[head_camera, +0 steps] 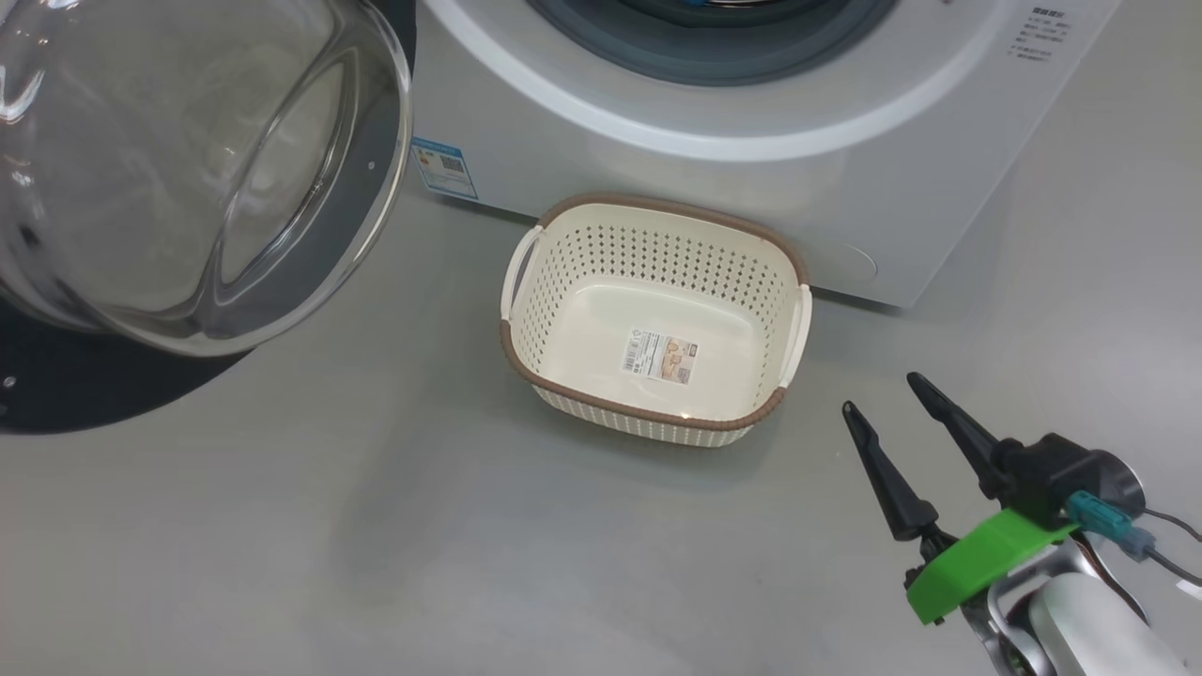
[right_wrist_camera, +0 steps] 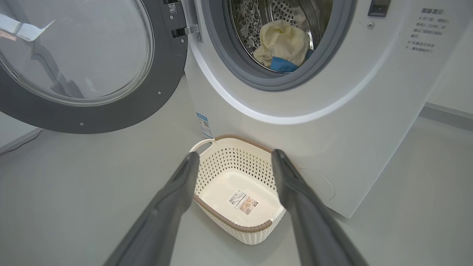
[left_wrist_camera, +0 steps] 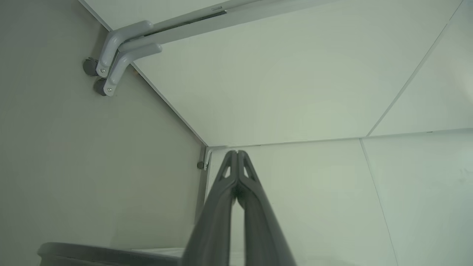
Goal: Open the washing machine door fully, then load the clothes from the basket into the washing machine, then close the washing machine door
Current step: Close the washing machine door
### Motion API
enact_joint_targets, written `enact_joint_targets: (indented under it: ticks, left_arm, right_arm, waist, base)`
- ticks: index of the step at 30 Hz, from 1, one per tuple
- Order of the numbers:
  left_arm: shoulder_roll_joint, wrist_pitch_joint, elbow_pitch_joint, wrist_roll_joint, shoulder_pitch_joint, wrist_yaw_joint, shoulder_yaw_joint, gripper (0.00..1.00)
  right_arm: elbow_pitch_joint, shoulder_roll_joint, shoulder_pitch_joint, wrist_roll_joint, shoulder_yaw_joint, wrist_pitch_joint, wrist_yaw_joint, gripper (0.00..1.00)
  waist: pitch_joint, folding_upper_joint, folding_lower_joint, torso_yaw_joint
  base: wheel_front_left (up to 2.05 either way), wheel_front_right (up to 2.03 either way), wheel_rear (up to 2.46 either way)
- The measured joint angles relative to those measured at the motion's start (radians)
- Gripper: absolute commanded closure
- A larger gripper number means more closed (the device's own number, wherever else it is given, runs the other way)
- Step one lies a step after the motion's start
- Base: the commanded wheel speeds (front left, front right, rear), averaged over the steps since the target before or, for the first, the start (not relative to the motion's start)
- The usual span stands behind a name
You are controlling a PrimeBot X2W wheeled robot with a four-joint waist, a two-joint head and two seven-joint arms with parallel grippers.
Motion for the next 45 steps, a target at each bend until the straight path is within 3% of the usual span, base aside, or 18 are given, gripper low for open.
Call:
enact_joint_targets:
  ticks: [6,14,22,31,45]
  left_arm:
    - [-0.039,0.048,-0.117,-0.006,0.005,0.053,-0.02,1.0]
    - [-0.053,0.074,-0.136,-0.009,0.021,0.059,-0.041,1.0]
    - [-0.007,0.08,0.02,-0.003,-0.005,0.053,-0.071,1.0]
    - [0.046,0.095,0.174,-0.003,-0.077,0.004,-0.1,1.0]
    - [0.086,0.224,0.303,-0.01,-0.106,-0.016,-0.161,1.0]
  right_arm:
    - [0.0,-0.013,-0.028,0.0,0.015,0.0,0.0,0.0]
    - [0.0,-0.022,-0.033,0.0,0.016,0.0,0.0,0.0]
    - [0.002,-0.022,-0.033,0.002,0.022,0.0,0.0,0.0]
    - [0.003,-0.022,-0.034,0.002,0.025,0.0,0.0,0.0]
    - [0.004,-0.022,-0.034,0.002,0.025,0.0,0.0,0.0]
  waist:
    - [0.006,0.0,0.0,-0.027]
    - [0.012,0.0,-0.0001,-0.052]
    - [0.014,0.0,-0.0001,-0.07]
    - [0.012,0.0,-0.0001,-0.084]
    - [-0.002,0.0,0.0,-0.083]
  base:
    - [0.0,0.0,0.0]
    - [0.0,0.0,0.0]
    - [0.0,0.0,0.0]
    - [0.0,0.0,0.0]
    - [0.0,0.0,0.0]
